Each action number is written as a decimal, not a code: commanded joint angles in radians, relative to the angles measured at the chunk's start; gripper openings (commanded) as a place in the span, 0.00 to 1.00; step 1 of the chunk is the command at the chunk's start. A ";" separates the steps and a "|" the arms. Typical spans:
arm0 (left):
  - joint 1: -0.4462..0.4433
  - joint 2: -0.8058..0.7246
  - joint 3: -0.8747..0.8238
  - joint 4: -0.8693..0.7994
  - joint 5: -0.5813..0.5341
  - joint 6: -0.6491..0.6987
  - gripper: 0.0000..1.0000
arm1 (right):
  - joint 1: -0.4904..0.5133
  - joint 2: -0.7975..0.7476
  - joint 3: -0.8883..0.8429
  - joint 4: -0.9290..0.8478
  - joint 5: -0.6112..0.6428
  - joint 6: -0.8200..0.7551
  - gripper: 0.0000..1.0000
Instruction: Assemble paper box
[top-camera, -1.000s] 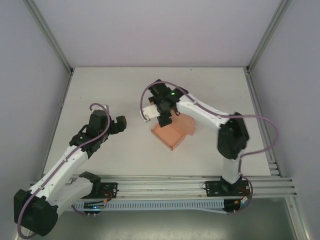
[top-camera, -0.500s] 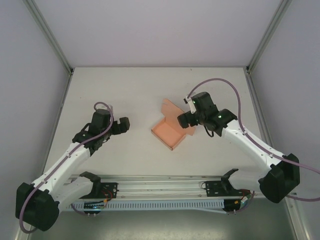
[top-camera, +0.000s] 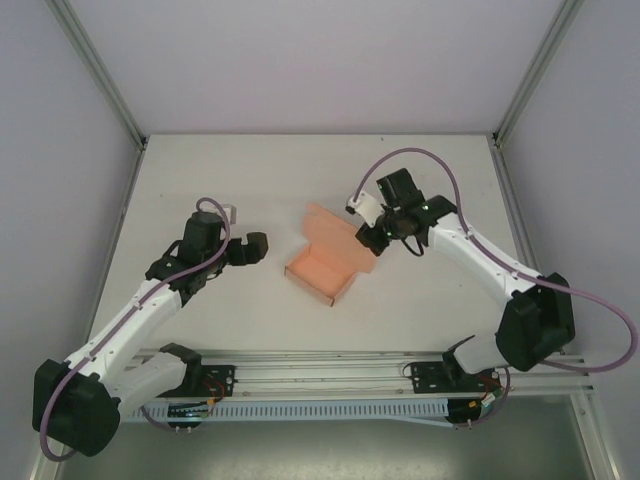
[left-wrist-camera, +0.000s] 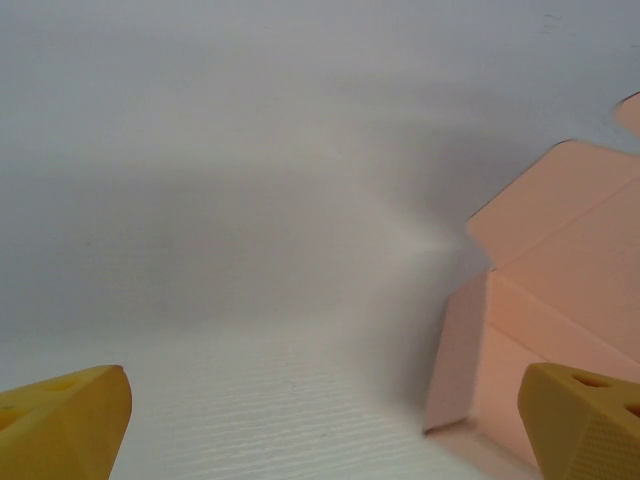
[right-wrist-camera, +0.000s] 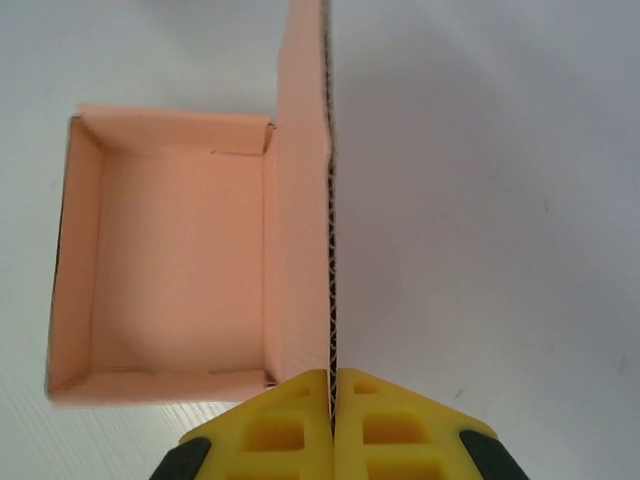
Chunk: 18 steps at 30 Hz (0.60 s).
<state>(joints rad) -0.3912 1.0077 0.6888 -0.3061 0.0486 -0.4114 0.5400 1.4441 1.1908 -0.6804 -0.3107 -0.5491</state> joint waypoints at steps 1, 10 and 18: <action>0.005 -0.022 0.016 0.012 0.097 0.061 0.99 | -0.001 0.086 0.130 -0.244 -0.136 -0.493 0.00; 0.005 0.014 -0.005 0.082 0.351 0.298 0.98 | 0.048 0.326 0.383 -0.327 0.001 -0.703 0.01; 0.006 0.170 0.085 0.102 0.443 0.512 0.98 | 0.048 0.255 0.306 -0.217 0.008 -0.703 0.46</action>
<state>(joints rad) -0.3908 1.1355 0.7067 -0.2287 0.4179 -0.0227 0.5865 1.7470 1.5127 -0.8921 -0.3183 -1.2209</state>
